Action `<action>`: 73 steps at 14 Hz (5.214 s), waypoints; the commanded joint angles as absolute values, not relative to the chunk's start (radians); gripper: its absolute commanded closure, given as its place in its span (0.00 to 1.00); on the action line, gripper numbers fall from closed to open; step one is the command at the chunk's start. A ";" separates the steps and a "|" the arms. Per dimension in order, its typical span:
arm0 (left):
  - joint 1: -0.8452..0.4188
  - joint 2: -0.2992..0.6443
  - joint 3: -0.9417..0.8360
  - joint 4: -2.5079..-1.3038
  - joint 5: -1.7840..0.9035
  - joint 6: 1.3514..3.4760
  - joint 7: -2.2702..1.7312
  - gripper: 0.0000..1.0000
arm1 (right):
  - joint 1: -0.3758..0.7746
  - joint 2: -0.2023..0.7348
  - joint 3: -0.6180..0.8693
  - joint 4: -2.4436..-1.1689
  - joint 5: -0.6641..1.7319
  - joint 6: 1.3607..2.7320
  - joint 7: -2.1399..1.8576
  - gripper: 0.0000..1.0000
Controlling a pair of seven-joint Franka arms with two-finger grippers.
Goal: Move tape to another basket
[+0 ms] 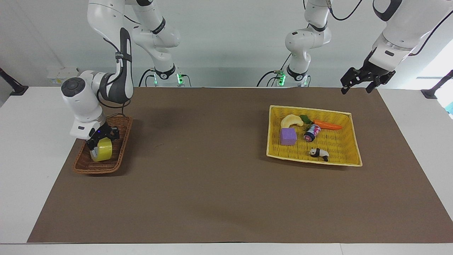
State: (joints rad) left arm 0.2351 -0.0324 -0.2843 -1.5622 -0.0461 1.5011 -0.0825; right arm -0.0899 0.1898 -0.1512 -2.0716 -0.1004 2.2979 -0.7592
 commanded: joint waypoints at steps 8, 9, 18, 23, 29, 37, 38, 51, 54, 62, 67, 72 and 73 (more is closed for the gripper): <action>-0.036 -0.014 -0.020 -1.481 -0.015 1.421 0.002 0.00 | -0.077 0.133 -0.130 -2.051 -0.058 2.220 -0.523 0.00; -0.060 -0.003 -0.005 -1.462 -0.015 1.399 0.008 0.00 | -0.060 0.132 -0.129 -2.025 -0.057 2.189 -0.512 0.00; -0.051 -0.026 0.025 -1.457 -0.017 1.384 0.048 0.00 | 0.020 0.106 -0.074 -1.875 -0.071 2.145 -0.073 0.00; -0.049 -0.026 0.025 -1.457 -0.018 1.385 0.048 0.00 | 0.055 0.051 -0.086 -1.748 -0.068 1.900 0.066 0.00; -0.049 -0.026 0.025 -1.457 -0.018 1.385 0.048 0.00 | 0.020 -0.035 -0.112 -1.551 -0.049 1.600 0.061 0.00; -0.049 -0.026 0.025 -1.457 -0.018 1.385 0.048 0.00 | 0.023 -0.137 -0.103 -1.595 -0.051 1.500 0.054 0.00; -0.049 -0.026 0.025 -1.459 -0.018 1.385 0.048 0.00 | 0.023 -0.133 -0.101 -1.594 -0.049 1.505 0.051 0.00; -0.049 -0.026 0.025 -1.457 -0.018 1.385 0.048 0.00 | 0.031 -0.109 -0.094 -1.522 0.041 1.385 0.110 0.00; -0.049 -0.026 0.025 -1.457 -0.018 1.385 0.048 0.00 | 0.037 -0.178 -0.092 -1.629 0.040 1.414 0.149 0.00; -0.049 -0.026 0.025 -1.459 -0.018 1.385 0.048 0.00 | 0.026 -0.163 -0.094 -1.615 0.034 1.440 0.126 0.00; -0.049 -0.026 0.025 -1.457 -0.018 1.385 0.048 0.00 | 0.037 -0.163 -0.092 -1.612 -0.033 1.436 0.058 0.00; -0.049 -0.026 0.025 -1.457 -0.018 1.385 0.048 0.00 | 0.037 -0.166 -0.092 -1.618 -0.035 1.456 0.051 0.00; -0.049 -0.026 0.025 -1.459 -0.018 1.385 0.048 0.00 | 0.037 -0.167 -0.092 -1.620 -0.032 1.454 0.045 0.00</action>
State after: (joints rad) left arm -0.0389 -0.0262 0.0180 -1.4732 -0.0404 1.4055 0.0375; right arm 0.0379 -0.1481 -0.0960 -1.5945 -0.0255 1.4351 0.0676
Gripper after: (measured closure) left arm 0.000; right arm 0.000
